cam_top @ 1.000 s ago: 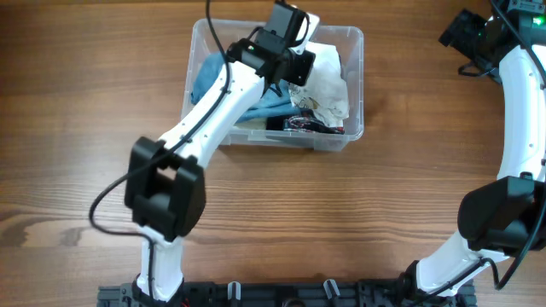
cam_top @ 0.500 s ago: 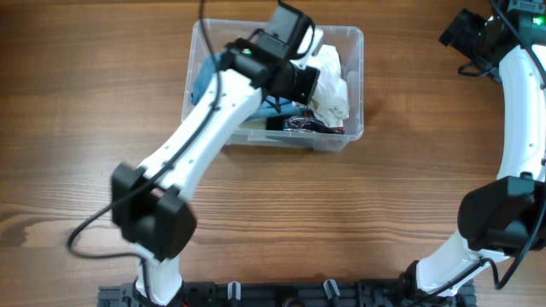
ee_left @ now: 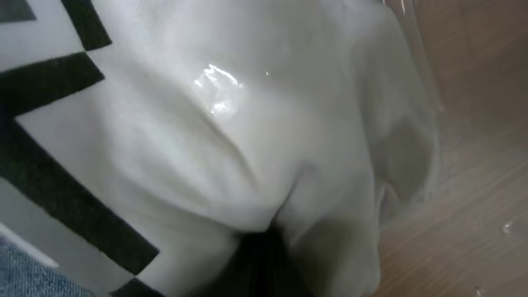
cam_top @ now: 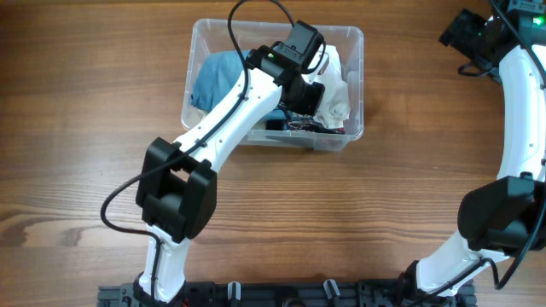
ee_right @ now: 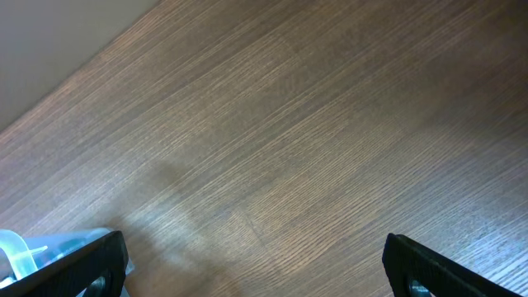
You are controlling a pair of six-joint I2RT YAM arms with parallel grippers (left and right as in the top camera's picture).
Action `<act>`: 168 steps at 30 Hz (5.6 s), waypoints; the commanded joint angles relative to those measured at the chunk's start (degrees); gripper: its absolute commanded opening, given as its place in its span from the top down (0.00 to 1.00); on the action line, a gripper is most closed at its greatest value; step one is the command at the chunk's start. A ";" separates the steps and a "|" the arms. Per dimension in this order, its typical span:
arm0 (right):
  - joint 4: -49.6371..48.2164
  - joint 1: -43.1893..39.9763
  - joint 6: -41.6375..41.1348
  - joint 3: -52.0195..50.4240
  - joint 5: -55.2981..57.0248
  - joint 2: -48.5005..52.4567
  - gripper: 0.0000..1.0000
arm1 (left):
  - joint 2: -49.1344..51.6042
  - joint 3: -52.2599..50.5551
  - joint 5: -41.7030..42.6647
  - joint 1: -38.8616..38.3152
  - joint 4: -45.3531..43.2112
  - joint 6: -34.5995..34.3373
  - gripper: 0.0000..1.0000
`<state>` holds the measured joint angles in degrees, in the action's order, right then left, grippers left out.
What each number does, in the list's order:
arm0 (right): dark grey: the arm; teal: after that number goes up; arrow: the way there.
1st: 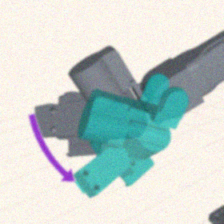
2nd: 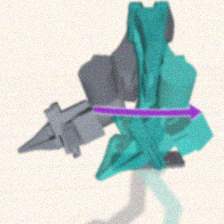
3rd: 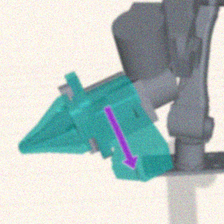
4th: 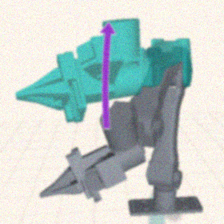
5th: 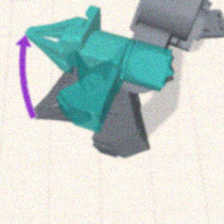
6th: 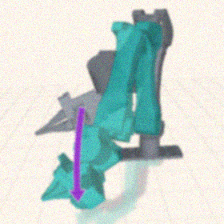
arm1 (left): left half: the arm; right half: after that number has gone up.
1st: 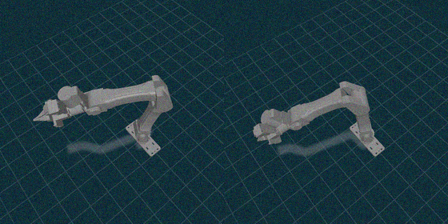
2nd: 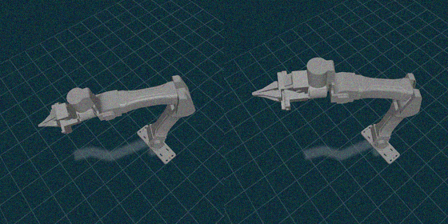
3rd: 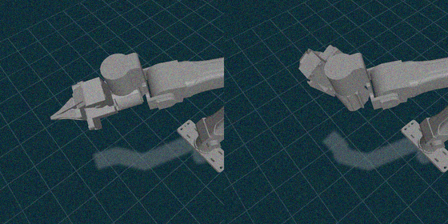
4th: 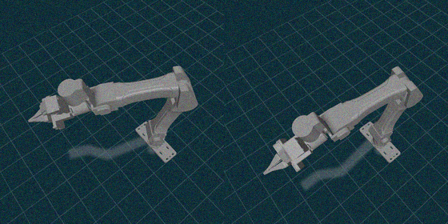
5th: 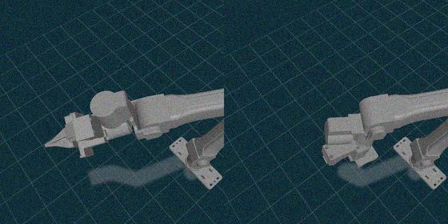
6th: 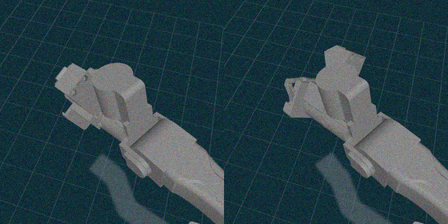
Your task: Pack container
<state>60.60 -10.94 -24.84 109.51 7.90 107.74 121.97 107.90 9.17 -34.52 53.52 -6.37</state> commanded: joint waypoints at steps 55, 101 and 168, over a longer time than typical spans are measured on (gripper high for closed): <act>-0.15 0.24 -0.76 -0.39 -0.26 0.70 0.00 | -32.28 0.87 -7.08 3.89 22.82 -1.62 0.00; -0.15 0.24 -0.79 -0.39 -0.26 0.70 0.00 | -113.26 -99.82 9.44 36.24 -43.47 2.54 0.00; -0.07 0.26 -0.66 -0.42 -0.24 -22.58 0.00 | -121.81 -107.58 -0.28 36.26 -50.05 2.95 0.00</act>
<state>60.55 -10.94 -24.86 108.99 7.90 87.90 0.80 0.84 9.63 1.30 3.42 -4.14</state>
